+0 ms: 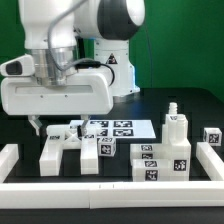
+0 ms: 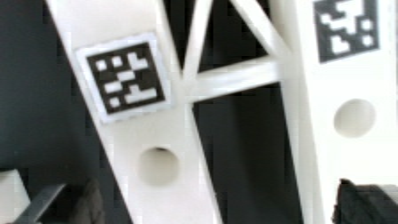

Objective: Assemble chair

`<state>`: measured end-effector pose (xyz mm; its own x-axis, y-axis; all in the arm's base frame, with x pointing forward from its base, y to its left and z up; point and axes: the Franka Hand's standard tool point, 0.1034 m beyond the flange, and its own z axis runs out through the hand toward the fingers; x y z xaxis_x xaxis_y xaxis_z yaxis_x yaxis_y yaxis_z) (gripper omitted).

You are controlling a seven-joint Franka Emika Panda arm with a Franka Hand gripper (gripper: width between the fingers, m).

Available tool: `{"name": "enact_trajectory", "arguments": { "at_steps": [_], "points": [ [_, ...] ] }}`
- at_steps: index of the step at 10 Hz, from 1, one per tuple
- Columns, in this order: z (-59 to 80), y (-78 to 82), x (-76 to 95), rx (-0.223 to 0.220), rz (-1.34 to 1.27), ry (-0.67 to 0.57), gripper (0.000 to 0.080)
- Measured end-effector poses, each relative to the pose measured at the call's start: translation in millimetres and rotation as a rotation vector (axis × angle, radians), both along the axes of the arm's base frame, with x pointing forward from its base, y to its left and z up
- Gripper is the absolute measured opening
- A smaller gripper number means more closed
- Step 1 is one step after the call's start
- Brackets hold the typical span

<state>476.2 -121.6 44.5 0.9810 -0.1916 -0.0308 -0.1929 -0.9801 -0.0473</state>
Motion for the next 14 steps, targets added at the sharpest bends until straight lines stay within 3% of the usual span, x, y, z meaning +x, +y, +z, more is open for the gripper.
{"name": "enact_trajectory", "arguments": {
  "at_steps": [3,6,8,14],
  "points": [
    [-2.8,-1.9,-1.3,-0.005,0.012,-0.001,0.0648],
    [-10.5,-19.2,-1.5,-0.035,0.196,-0.026,0.0648],
    [-21.4,-24.5,-14.6,-0.057,0.223,-0.024,0.0648],
    [-37.1,-15.2,-8.4,-0.058,0.192,-0.010,0.0648]
  ]
}}
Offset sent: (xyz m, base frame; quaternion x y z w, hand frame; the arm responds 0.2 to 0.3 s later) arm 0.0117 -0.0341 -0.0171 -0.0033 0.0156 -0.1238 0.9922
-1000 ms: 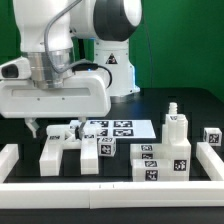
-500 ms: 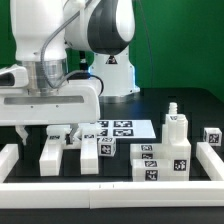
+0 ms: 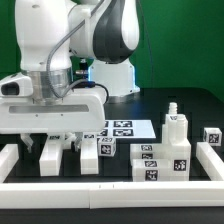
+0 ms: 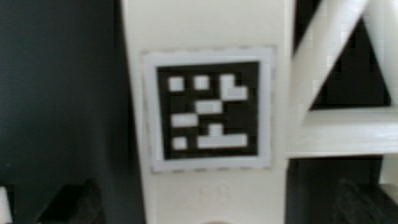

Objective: Assemble chair

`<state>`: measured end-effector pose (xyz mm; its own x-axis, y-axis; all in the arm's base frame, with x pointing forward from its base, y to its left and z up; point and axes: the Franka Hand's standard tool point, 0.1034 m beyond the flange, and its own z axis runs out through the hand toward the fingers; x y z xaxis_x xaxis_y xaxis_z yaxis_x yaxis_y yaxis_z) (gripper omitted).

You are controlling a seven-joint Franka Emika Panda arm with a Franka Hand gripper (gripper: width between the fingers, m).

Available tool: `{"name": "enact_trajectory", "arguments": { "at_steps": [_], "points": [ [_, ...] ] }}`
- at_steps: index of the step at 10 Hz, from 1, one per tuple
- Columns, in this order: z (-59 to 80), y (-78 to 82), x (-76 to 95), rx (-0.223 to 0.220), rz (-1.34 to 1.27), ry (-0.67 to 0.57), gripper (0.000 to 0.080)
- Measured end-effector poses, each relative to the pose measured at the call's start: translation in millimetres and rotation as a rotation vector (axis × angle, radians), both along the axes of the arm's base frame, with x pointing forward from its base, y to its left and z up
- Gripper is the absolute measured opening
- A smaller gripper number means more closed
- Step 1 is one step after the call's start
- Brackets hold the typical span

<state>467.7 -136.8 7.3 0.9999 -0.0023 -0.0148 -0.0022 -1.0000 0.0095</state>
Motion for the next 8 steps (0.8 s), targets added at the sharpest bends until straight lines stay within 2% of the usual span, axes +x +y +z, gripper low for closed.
{"name": "enact_trajectory", "arguments": {
  "at_steps": [2,3,4,6,7,8],
  "points": [
    [-0.1,0.0,-0.1,0.000,0.000,0.000,0.0393],
    [0.6,0.0,0.4,0.000,0.000,-0.001,0.0393],
    [0.6,0.0,0.4,0.000,0.000,-0.001,0.0282],
    [1.1,-0.5,0.3,0.001,-0.001,-0.001,0.0282],
    [7.5,-4.0,1.0,0.016,-0.054,0.020,0.0282],
    [22.6,-8.1,-0.3,0.055,-0.108,0.054,0.0282]
  ]
}}
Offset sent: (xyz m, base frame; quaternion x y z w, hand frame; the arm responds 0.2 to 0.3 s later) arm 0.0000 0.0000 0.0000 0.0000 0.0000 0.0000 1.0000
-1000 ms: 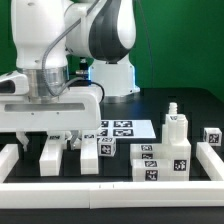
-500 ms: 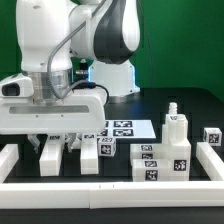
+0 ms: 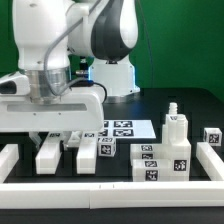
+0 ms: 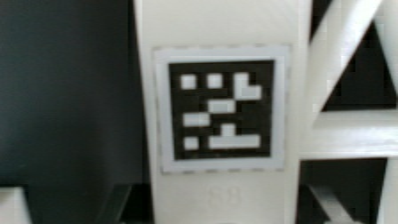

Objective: Assemble chair

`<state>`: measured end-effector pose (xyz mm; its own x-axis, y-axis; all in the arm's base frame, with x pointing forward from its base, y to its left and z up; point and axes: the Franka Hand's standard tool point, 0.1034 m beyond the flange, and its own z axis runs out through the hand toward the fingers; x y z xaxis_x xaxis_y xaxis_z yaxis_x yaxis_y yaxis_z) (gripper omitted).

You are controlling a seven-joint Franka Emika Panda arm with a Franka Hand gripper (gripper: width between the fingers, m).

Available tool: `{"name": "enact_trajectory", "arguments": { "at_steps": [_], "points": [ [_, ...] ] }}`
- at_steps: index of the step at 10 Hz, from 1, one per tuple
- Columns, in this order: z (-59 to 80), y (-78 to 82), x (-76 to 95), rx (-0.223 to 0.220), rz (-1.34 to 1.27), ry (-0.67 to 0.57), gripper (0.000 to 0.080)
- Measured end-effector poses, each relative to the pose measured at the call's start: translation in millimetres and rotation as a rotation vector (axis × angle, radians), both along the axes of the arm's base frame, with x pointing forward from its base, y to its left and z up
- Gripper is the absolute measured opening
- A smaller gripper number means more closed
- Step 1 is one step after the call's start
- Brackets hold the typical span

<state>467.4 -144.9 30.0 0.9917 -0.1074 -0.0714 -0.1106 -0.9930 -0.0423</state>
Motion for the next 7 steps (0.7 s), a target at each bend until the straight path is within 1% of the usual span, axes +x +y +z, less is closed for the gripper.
{"name": "enact_trajectory", "arguments": {
  "at_steps": [1,2,3,4,5,6,7],
  "points": [
    [18.6,-2.3,0.1,0.038,-0.049,0.022,0.0282],
    [29.7,1.3,2.6,0.047,-0.086,0.019,0.0282],
    [40.3,12.0,1.3,0.075,-0.136,0.043,0.0282],
    [54.4,26.1,4.8,0.081,-0.204,0.049,0.0282],
    [66.0,40.8,11.2,0.084,-0.218,0.053,0.0282],
    [64.6,44.5,12.4,0.085,-0.206,0.053,0.0284],
    [61.5,41.7,9.9,0.084,-0.212,0.059,0.0284]
  ]
}}
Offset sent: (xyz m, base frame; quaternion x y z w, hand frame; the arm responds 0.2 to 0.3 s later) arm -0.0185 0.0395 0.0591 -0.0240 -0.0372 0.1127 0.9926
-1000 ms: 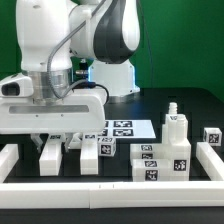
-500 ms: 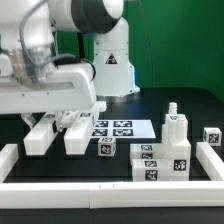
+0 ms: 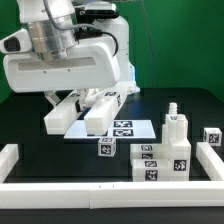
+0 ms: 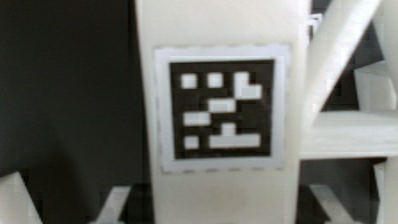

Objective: Assemble chair

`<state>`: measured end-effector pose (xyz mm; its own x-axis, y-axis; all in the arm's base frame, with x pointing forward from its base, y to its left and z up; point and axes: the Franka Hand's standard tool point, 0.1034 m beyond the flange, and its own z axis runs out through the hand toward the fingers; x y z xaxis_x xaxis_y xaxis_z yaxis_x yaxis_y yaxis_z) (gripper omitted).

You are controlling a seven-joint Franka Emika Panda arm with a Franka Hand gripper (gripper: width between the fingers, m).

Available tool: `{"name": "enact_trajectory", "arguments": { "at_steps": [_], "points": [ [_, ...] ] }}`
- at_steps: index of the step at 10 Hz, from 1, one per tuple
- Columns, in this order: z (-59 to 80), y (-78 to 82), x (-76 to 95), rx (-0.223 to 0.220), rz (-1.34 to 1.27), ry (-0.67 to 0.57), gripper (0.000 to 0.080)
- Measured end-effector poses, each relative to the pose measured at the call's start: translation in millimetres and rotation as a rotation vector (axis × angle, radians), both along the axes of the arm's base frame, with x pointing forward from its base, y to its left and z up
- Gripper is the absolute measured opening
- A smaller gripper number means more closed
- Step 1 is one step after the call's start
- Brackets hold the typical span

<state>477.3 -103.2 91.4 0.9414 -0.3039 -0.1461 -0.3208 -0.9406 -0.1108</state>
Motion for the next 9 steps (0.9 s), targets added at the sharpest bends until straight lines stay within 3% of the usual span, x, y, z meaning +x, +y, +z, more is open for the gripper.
{"name": "enact_trajectory", "arguments": {
  "at_steps": [3,4,6,7,9],
  "points": [
    [1.1,-1.2,-0.3,-0.010,-0.036,0.010,0.0284],
    [10.5,-4.6,2.0,-0.034,-0.102,0.010,0.0284],
    [25.1,9.3,4.6,-0.098,-0.305,0.025,0.0284],
    [24.3,16.6,3.5,-0.092,-0.332,0.022,0.0284],
    [22.0,14.6,2.7,-0.092,-0.307,0.023,0.0284]
  ]
}}
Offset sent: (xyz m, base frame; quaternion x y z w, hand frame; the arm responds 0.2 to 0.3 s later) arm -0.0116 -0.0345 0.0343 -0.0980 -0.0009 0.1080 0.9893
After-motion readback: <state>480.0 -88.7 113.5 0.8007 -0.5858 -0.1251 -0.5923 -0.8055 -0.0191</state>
